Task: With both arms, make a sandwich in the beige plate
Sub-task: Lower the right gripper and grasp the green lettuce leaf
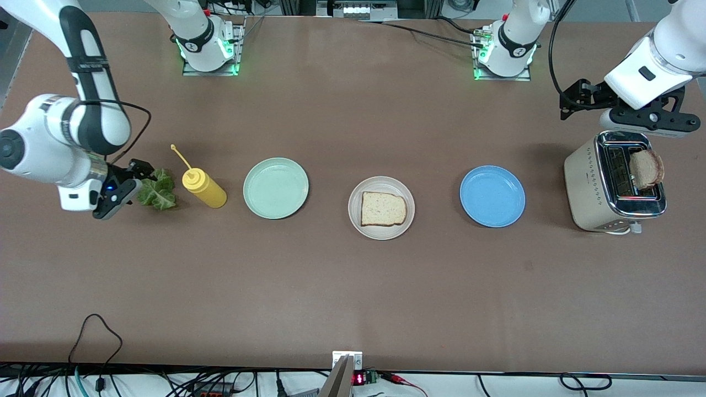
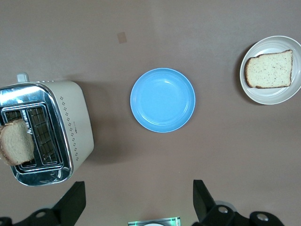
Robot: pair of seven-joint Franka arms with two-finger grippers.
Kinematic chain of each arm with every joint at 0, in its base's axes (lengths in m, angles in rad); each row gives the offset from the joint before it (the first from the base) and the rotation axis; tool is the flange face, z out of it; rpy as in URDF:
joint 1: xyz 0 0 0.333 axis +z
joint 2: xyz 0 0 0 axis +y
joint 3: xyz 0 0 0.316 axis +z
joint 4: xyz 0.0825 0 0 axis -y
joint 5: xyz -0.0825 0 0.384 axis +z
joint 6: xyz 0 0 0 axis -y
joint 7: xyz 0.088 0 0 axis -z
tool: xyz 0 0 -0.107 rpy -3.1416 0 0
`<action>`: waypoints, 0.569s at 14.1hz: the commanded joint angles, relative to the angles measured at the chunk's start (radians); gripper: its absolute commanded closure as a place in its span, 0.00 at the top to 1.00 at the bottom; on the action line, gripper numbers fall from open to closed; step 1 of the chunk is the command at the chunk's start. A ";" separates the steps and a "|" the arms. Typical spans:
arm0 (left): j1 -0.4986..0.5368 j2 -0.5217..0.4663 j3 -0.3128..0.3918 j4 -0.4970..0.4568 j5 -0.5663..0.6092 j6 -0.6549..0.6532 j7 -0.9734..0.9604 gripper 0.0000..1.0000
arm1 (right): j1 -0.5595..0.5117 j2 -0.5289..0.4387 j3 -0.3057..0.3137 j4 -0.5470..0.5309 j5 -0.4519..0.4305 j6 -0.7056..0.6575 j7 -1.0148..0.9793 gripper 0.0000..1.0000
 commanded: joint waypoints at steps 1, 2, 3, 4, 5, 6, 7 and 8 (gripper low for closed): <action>-0.001 -0.004 0.005 0.012 -0.015 -0.018 0.005 1.00 | -0.019 0.013 0.025 -0.072 -0.016 0.136 -0.041 1.00; -0.001 -0.005 0.005 0.012 -0.015 -0.018 0.005 1.00 | -0.019 0.033 0.025 -0.076 -0.016 0.170 -0.059 1.00; -0.001 -0.004 0.005 0.012 -0.015 -0.018 0.005 1.00 | -0.021 0.051 0.028 -0.076 -0.016 0.193 -0.073 1.00; -0.001 -0.004 0.005 0.012 -0.015 -0.018 0.003 1.00 | -0.022 0.070 0.028 -0.076 -0.016 0.218 -0.082 1.00; -0.001 -0.004 0.005 0.012 -0.015 -0.018 0.002 1.00 | -0.022 0.087 0.029 -0.082 -0.015 0.250 -0.084 1.00; -0.001 -0.004 0.005 0.012 -0.013 -0.018 0.002 1.00 | -0.021 0.096 0.031 -0.083 -0.009 0.268 -0.084 1.00; -0.001 -0.004 0.005 0.012 -0.015 -0.018 0.003 1.00 | -0.021 0.104 0.043 -0.088 -0.004 0.282 -0.084 1.00; -0.001 -0.005 0.005 0.012 -0.015 -0.018 0.003 1.00 | -0.022 0.108 0.052 -0.089 0.000 0.294 -0.082 1.00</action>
